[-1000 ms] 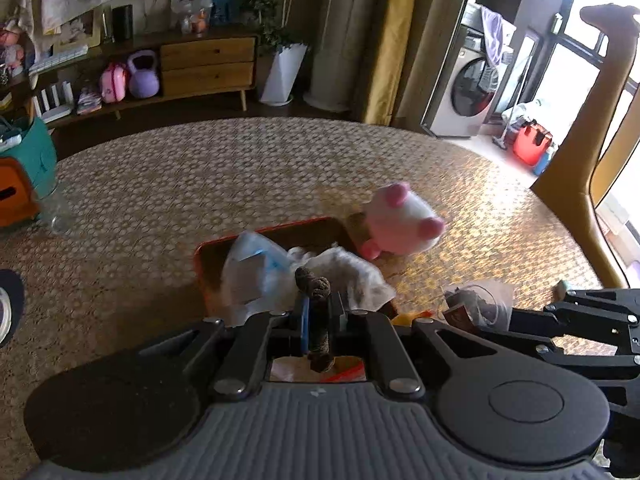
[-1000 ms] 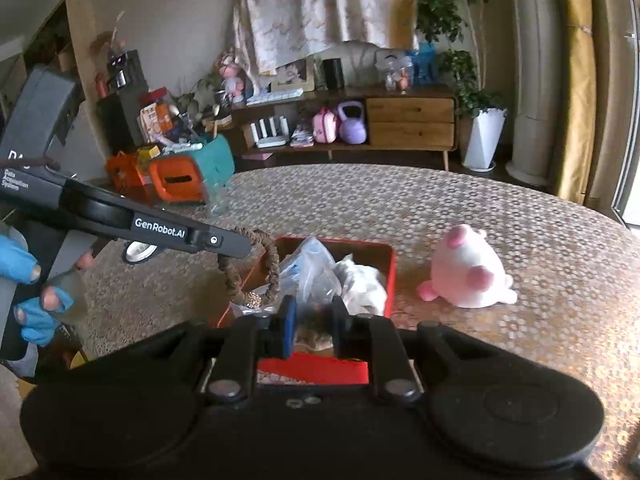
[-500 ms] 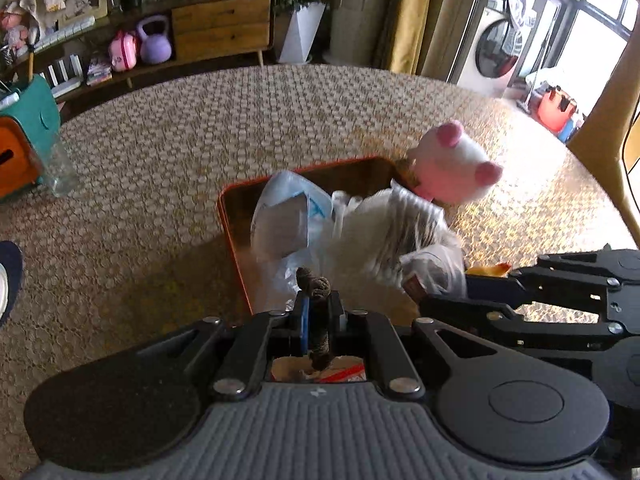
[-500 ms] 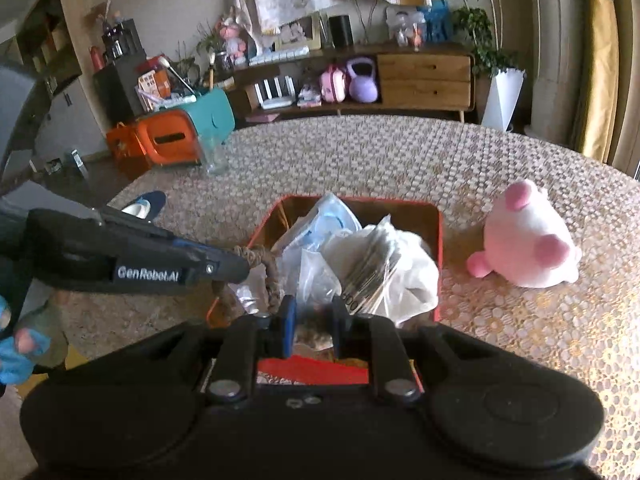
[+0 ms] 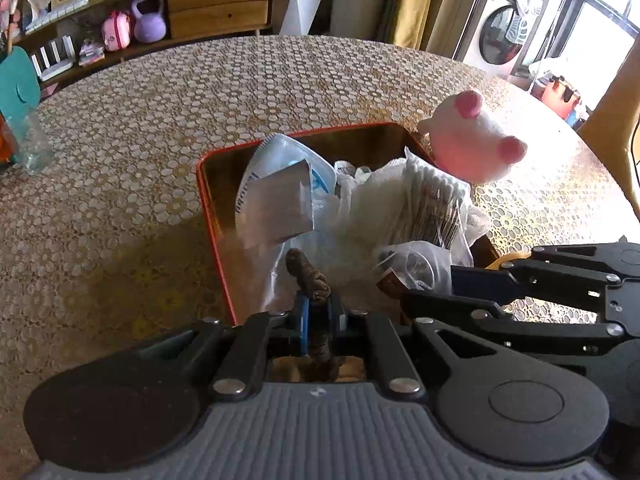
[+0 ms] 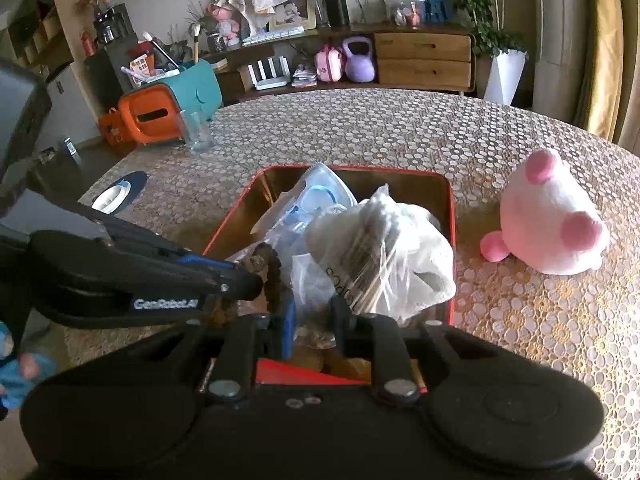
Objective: Organize soft objects
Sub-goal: 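Carry the hair tie and tea-bag sachet over the red tin with both tools, then open both tools to release the hair tie and sachet into the tin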
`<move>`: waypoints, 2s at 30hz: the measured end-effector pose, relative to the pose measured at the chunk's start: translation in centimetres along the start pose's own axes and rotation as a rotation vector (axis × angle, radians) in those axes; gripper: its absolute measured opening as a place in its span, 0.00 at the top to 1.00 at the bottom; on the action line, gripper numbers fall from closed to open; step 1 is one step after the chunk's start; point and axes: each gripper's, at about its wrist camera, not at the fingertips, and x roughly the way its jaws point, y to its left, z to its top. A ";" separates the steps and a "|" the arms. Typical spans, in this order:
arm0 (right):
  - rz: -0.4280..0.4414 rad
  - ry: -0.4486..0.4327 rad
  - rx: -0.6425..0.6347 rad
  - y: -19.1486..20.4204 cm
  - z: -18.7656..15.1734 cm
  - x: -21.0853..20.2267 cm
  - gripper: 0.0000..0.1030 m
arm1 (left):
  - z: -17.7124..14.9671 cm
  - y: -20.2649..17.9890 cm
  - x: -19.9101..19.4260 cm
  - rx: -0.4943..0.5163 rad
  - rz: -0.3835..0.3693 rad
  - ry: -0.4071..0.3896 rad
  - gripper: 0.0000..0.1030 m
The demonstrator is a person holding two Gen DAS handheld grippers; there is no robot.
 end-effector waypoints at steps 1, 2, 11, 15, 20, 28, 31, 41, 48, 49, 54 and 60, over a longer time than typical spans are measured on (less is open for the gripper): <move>0.002 -0.001 0.002 -0.1 -0.1 0.0 0.80 | -0.1 -0.1 0.2 0.006 0.001 0.002 0.92; 0.004 -0.003 0.004 -0.1 -0.2 -0.1 0.80 | -0.2 -0.3 0.4 0.008 0.004 0.004 0.92; 0.016 -0.025 0.040 -0.3 -0.3 -0.7 0.74 | -0.6 0.0 1.2 -0.023 0.002 0.018 0.92; 0.020 -0.041 0.046 -0.3 -0.3 -1.5 0.68 | -0.7 0.0 0.8 -0.037 -0.012 0.015 0.91; 0.030 -0.070 0.080 -0.8 -0.3 -2.5 0.67 | -0.5 -0.5 -0.2 -0.033 -0.017 -0.006 0.89; 0.037 -0.122 0.118 -1.2 -0.2 -5.3 0.58 | -0.5 -1.2 -2.8 -0.015 -0.026 -0.056 0.88; 0.027 -0.155 0.117 -1.0 -0.4 -6.7 0.57 | -0.6 -1.6 -4.0 -0.014 -0.027 -0.077 0.88; 0.004 -0.248 0.056 0.0 -1.8 -11.7 0.51 | -2.3 -4.3 -9.4 0.055 0.025 -0.206 0.88; -0.022 -0.316 0.034 0.1 -2.9 -14.6 0.41 | -3.7 -6.0 -11.9 0.076 0.007 -0.268 0.88; -0.022 -0.324 0.030 0.1 -3.2 -15.0 0.41 | -4.0 -6.2 -12.1 0.079 0.006 -0.277 0.88; -0.037 -0.357 0.006 0.4 -4.4 -16.4 0.38 | -5.2 -7.4 -13.2 0.088 0.008 -0.321 0.88; -0.039 -0.389 0.028 0.3 -6.0 -17.9 0.38 | -6.7 -8.3 -14.1 0.077 0.011 -0.359 0.88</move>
